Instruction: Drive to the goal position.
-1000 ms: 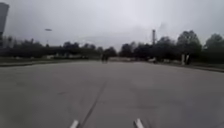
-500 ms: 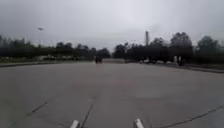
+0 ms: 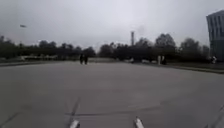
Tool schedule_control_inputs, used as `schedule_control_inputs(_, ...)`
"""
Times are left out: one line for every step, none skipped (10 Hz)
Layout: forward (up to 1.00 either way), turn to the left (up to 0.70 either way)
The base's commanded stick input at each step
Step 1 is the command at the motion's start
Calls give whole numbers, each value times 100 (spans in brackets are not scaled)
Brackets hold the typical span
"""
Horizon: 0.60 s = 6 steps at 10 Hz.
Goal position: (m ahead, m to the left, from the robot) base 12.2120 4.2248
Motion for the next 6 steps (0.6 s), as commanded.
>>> schedule_control_inputs(100,0)
schedule_control_inputs(100,0)
schedule_control_inputs(97,0)
schedule_control_inputs(94,0)
schedule_control_inputs(100,0)
schedule_control_inputs(100,0)
